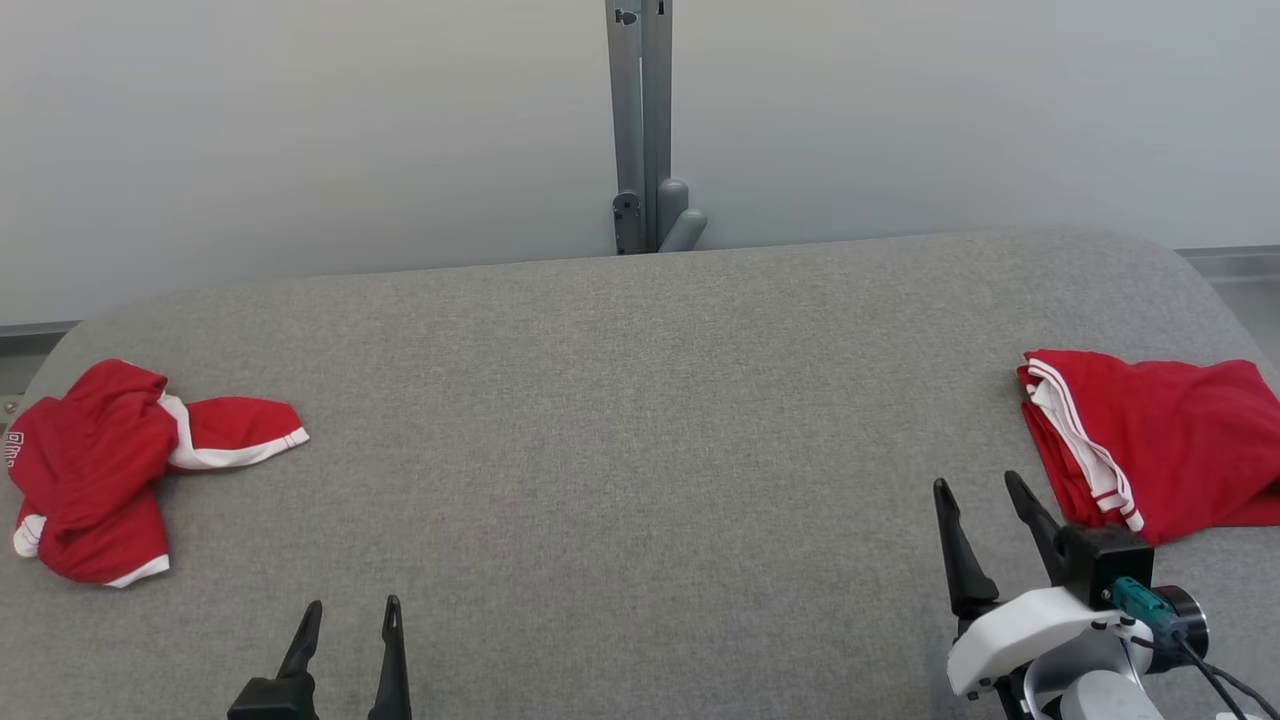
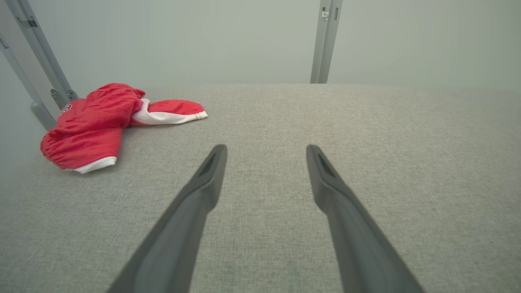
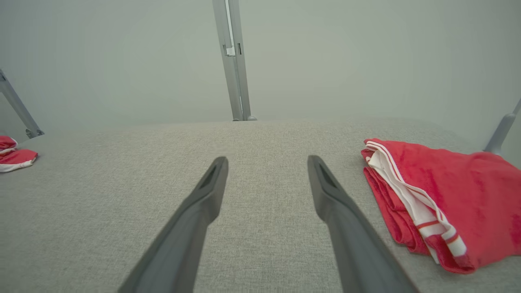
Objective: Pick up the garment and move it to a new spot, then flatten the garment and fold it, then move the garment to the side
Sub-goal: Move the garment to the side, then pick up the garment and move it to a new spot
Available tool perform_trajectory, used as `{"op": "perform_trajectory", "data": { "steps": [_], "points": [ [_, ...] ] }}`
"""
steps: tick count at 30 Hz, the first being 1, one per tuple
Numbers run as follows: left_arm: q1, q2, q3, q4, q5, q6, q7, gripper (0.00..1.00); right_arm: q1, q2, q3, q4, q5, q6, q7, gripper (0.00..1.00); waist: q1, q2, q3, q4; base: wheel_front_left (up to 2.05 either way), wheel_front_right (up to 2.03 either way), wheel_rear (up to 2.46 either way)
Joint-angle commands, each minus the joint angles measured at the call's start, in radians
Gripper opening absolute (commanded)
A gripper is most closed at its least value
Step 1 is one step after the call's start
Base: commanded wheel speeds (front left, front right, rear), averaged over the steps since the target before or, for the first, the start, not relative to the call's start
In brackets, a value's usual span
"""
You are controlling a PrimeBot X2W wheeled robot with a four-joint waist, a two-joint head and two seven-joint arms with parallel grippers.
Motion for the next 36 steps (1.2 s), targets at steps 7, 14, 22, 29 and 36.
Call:
{"op": "perform_trajectory", "data": {
  "steps": [7,14,22,29,36],
  "points": [
    [0.008,0.001,0.001,-0.017,-0.005,0.003,0.0,1.0,0.03,-0.002,0.017,-0.017,0.018,-0.002,0.0,1.0,0.0,0.0083,0.012,0.006,0.0,0.0,0.0],
    [-0.034,0.002,0.016,-0.003,-0.011,0.008,0.0,1.0,0.028,-0.002,0.031,-0.026,0.014,-0.002,0.0,1.0,0.0,0.0083,0.038,0.096,0.0,0.0,0.0],
    [-0.049,0.002,0.072,0.003,0.008,-0.003,0.0,1.0,0.016,-0.002,0.07,-0.037,0.036,-0.002,0.0,1.0,0.0,0.0083,0.067,0.313,0.0,0.0,0.0],
    [-0.039,0.001,0.117,-0.003,0.015,-0.01,0.0,1.0,0.004,-0.003,0.102,-0.036,0.038,-0.002,0.0,1.0,0.0,0.0083,0.082,0.498,0.0,0.0,0.0],
    [-0.013,0.001,0.145,-0.026,-0.046,-0.002,0.0,1.0,-0.047,-0.003,0.161,-0.012,0.032,-0.002,0.0,1.0,0.0,0.0083,0.112,0.54,0.0,0.0,0.0]
  ]
}}
